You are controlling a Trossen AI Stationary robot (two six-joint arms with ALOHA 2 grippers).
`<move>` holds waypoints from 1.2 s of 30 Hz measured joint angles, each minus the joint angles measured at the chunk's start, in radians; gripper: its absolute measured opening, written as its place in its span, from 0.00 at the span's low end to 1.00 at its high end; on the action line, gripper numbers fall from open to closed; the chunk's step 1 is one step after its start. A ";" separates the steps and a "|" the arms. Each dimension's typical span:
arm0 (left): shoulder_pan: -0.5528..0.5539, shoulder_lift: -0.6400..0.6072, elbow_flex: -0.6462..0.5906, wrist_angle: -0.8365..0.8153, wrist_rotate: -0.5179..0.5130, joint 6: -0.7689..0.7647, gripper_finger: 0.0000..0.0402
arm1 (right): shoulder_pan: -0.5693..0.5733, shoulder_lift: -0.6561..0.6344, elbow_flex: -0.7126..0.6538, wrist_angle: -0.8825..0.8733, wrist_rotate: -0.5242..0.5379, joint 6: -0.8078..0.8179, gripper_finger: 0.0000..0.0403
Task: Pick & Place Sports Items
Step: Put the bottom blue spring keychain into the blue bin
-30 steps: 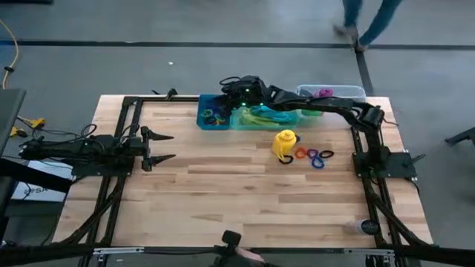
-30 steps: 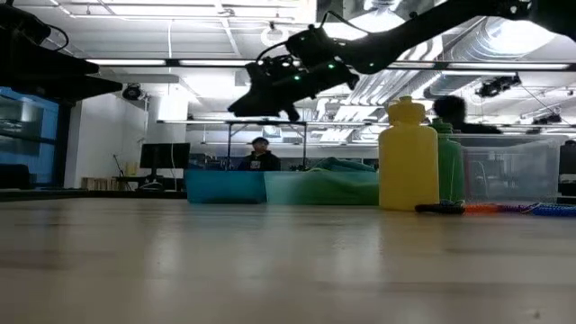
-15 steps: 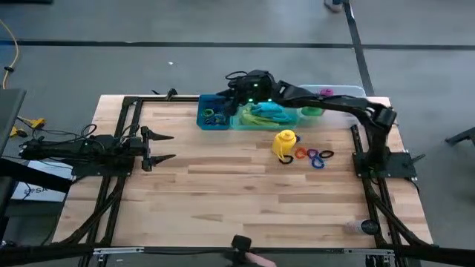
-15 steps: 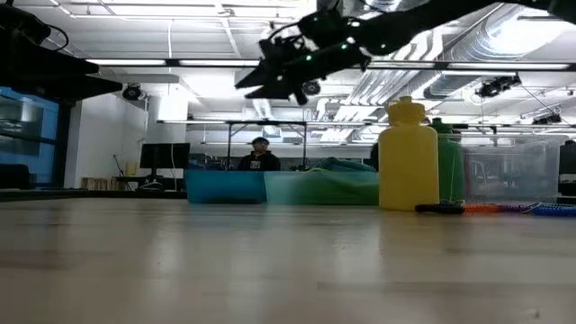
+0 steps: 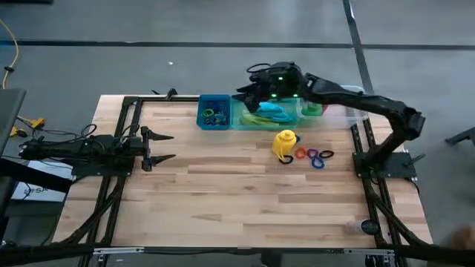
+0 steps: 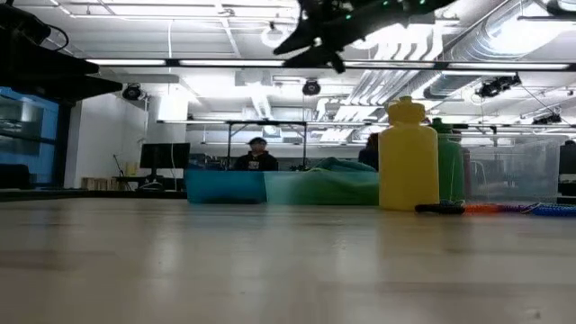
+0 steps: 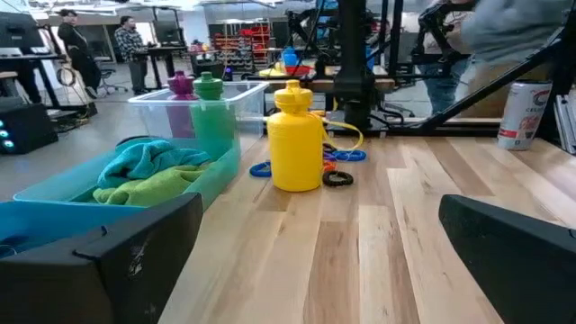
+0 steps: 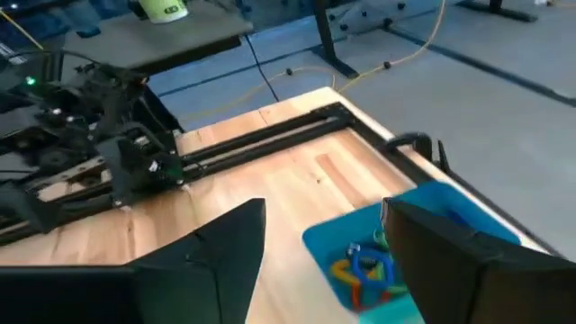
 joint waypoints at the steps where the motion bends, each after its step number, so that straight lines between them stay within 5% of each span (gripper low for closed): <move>1: 0.000 0.000 0.000 0.000 0.000 0.000 0.92 | 0.001 -0.013 0.000 -0.024 0.000 0.003 0.44; 15: 0.000 0.000 0.000 0.000 0.000 0.000 0.92 | 0.086 -0.194 0.000 -0.449 0.224 0.040 0.44; 36: 0.000 0.000 0.000 0.000 0.000 0.000 0.92 | 0.289 -0.268 -0.013 -1.022 0.363 0.375 0.44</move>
